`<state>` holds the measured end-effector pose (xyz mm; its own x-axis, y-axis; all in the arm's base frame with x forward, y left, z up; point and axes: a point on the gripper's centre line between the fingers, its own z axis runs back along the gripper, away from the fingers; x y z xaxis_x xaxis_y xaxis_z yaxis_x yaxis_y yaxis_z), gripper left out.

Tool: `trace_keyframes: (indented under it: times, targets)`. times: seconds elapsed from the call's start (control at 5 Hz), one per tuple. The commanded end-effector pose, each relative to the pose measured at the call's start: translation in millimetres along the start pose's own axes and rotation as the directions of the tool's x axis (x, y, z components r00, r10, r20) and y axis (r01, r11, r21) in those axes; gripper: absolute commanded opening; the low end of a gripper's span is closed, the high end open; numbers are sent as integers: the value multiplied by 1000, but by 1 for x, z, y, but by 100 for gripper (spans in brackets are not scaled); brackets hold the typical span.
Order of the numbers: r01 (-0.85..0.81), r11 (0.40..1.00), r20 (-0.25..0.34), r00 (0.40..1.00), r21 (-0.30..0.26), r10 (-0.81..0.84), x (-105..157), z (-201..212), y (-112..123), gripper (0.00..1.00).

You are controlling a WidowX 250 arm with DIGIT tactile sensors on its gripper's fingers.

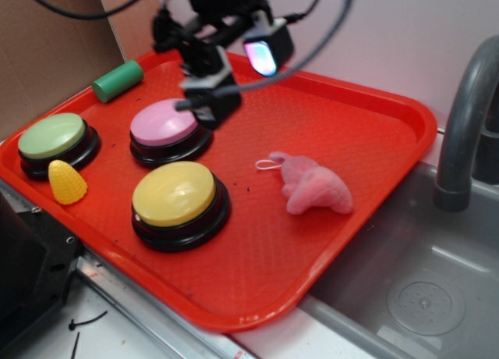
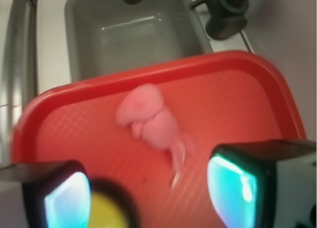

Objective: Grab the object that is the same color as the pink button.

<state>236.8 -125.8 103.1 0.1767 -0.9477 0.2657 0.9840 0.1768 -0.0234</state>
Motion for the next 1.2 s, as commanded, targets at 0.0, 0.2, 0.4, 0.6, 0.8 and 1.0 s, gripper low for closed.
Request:
trace_keyframes:
  times: [0.0,0.2,0.4,0.6,0.8,1.0]
  targets:
    - [91,995,-68,993,-34,-93,28,-52,-1,100]
    - [87,994,-115,989,-62,-94,24,-74,-2,100]
    - [122,989,-66,990,-85,-128,20,-79,-5,25]
    - [-17,997,-63,998,-70,12,13,-71,-4,0]
    - [-191,977,-129,975,-96,178,4,-35,6,0]
    - [-429,903,-193,888,-23,417,-13,10,16,0]
